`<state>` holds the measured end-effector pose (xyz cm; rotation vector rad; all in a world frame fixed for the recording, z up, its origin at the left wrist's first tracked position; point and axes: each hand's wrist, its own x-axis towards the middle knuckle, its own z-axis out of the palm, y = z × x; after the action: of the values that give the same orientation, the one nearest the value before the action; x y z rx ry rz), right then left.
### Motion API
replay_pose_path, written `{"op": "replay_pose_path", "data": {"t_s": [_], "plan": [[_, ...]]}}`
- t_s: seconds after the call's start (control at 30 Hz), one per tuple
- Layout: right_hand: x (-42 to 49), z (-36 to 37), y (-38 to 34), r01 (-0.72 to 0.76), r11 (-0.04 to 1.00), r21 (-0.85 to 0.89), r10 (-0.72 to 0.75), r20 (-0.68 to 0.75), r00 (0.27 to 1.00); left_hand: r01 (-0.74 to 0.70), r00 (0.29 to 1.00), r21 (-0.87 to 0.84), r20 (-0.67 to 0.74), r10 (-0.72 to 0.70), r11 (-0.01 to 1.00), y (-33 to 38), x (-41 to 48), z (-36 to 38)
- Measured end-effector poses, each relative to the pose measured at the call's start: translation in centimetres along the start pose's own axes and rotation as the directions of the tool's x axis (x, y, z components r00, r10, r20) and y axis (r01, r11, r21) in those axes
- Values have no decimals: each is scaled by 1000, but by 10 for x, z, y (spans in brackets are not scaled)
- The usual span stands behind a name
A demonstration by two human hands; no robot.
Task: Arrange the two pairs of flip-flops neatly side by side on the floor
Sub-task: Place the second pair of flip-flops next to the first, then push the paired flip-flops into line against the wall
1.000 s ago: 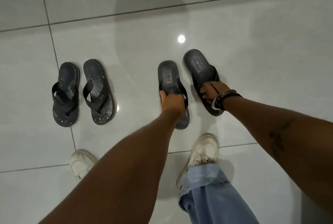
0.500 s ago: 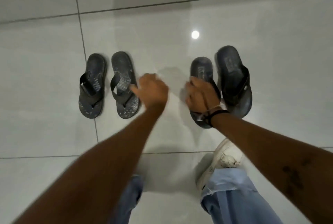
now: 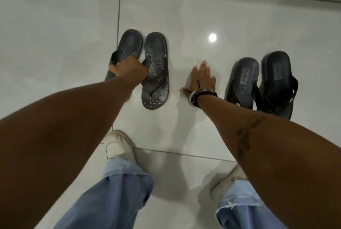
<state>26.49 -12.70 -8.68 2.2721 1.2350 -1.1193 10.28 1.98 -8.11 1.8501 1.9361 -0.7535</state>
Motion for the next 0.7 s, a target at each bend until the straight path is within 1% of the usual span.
{"op": "replay_pose_path", "data": {"t_s": [0.07,0.13,0.27,0.37,0.5,0.57,0.7], "plan": [[-1,-3,3,4,1000,-16,-4,11,1000,-32,999,-25,-36,31,999,5,1,-3],[-2,-4,3,12,1000,-24,-12,19,1000,-46,998,-35,-38,45,998,6,2,-5],[0,-5,0,-1,1000,4,1,23,1000,-23,999,-92,-47,19,995,7,4,-5],[3,-4,-3,-16,1000,8,15,18,1000,-42,995,-65,-88,36,997,4,5,-14],[1,2,-5,-22,999,-34,22,-12,1000,-48,995,-63,-93,42,997,-3,34,-49],[5,-3,-11,-27,997,-66,25,-27,999,-73,992,-28,-109,69,997,-7,58,-71],[23,-28,-30,-43,996,-76,41,-23,999,-141,976,12,-167,141,990,-9,100,-103]]}}
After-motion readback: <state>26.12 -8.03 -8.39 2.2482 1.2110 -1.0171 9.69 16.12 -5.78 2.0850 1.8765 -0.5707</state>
